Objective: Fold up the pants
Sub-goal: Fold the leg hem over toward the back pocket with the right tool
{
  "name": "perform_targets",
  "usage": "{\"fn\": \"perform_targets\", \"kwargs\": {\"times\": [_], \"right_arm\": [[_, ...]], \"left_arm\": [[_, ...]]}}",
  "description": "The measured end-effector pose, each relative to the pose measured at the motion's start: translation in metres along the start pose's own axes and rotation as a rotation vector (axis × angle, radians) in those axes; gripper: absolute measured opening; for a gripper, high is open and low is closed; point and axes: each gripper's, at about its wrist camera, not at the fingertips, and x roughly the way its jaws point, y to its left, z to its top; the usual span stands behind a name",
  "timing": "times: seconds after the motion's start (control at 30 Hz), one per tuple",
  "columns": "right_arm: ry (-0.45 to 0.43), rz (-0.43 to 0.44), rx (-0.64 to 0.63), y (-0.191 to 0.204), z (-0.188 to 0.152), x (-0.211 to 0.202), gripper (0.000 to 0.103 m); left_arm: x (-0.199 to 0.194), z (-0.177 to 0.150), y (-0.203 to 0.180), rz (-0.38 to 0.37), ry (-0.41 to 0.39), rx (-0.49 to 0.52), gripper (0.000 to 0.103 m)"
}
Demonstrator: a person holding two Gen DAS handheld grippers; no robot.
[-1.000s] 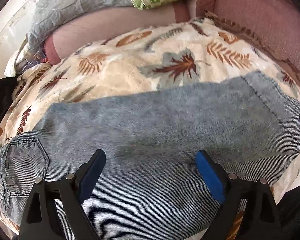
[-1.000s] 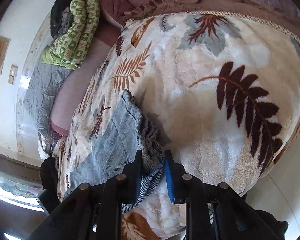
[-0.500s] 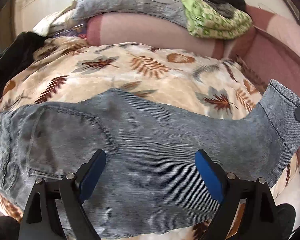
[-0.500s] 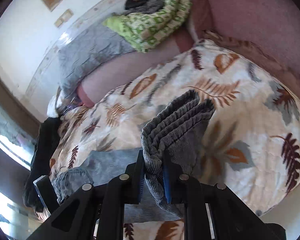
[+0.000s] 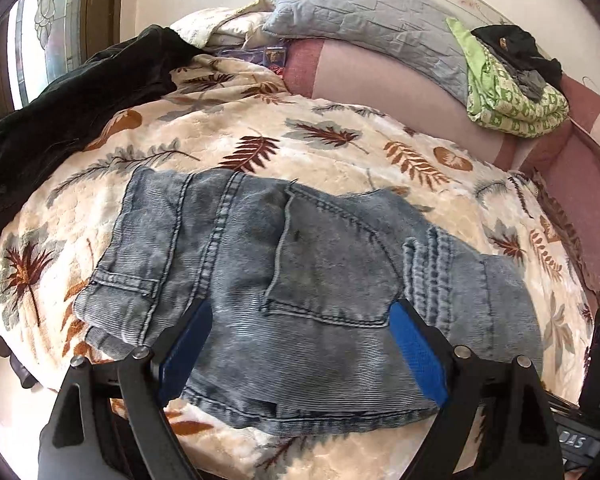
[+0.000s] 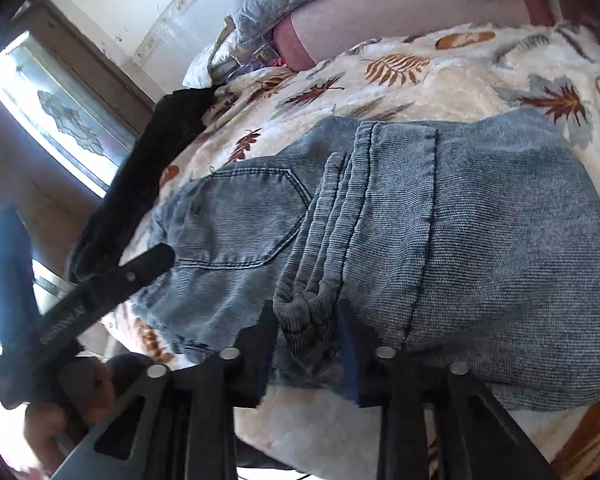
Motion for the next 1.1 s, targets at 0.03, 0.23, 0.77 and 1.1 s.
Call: {"fn": "perform_targets", "kwargs": {"times": [0.03,0.23,0.77,1.1], "right_arm": [[-0.025,0.018,0.013,-0.003,0.001,-0.014,0.064],[-0.183,0.040,0.232,-0.063,0.003,-0.073,0.067],[-0.188,0.172,0.362,-0.118,-0.018,-0.064,0.067],[-0.192,0.221,0.383,-0.125,-0.026,-0.068,0.067]], "left_arm": [[-0.004,0.002,-0.008,-0.026,-0.003,0.007,0.091],[0.011,0.008,-0.064,-0.260,0.106,0.032,0.091],[0.024,-0.004,-0.072,-0.419,0.306,-0.225,0.079],[0.028,-0.010,-0.072,-0.388,0.318,-0.270,0.070]]}}
